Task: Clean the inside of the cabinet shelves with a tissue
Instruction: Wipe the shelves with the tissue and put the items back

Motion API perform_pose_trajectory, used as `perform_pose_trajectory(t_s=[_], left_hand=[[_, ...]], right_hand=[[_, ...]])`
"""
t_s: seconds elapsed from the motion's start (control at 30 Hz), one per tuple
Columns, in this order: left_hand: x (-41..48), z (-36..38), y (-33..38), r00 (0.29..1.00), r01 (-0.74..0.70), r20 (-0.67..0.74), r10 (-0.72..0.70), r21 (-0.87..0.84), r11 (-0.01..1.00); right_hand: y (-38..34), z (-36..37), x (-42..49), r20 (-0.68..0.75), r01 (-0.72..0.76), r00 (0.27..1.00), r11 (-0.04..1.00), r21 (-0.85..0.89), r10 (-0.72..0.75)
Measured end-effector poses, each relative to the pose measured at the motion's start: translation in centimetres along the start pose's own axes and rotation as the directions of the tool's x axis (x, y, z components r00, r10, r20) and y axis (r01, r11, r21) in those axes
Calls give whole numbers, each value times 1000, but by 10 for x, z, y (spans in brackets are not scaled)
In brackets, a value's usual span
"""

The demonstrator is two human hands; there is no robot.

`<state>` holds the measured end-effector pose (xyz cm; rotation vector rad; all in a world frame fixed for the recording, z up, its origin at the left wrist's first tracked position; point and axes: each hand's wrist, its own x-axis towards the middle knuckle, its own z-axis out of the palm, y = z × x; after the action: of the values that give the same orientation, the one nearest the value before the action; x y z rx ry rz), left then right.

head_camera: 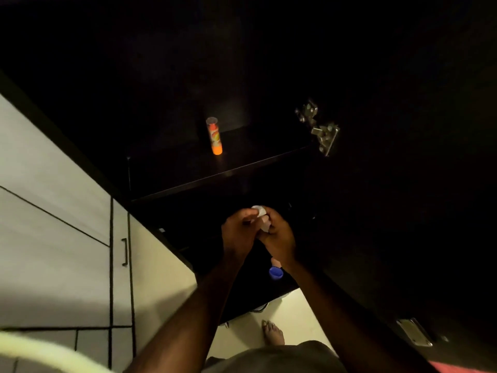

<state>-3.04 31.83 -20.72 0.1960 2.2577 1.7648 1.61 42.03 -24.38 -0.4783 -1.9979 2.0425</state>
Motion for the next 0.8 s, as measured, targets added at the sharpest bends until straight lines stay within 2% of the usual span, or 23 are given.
perform_pose_trajectory(t_s=[0.1,0.17,0.23,0.33,0.4,0.53,0.6,0.7,0.8], left_hand=[[-8,-11,5,1000,10,-21,-12,-100,995],[-10,-18,6,997,8,-75,-16,-104,995],[-12,-27,4,991,6,-135,-10,-27,1000],[-5,-42,-4,987,15,-156,34,303,953],[-1,-55,-8,996,6,-81,41,514,858],[7,-76,-25,998,4,39,-53,775,632],[14,-81,-37,995,-13,66,-77,838,545],[25,-86,-60,987,-58,122,-104,876,479],[30,-96,-93,993,-96,115,-13,880,466]], right_hand=[[-11,7,7,14,-71,997,979,189,70],[-14,10,14,-18,-160,986,958,238,169],[-12,11,22,-101,-229,962,949,219,255],[-11,13,35,-163,-274,938,941,197,307],[-12,17,43,-161,-268,947,959,91,279],[-14,34,54,-124,-152,984,959,-237,126],[-13,43,61,-105,-112,991,926,-360,79],[-6,54,69,-115,-103,992,876,-471,55],[5,65,76,-82,-61,996,838,-542,19]])
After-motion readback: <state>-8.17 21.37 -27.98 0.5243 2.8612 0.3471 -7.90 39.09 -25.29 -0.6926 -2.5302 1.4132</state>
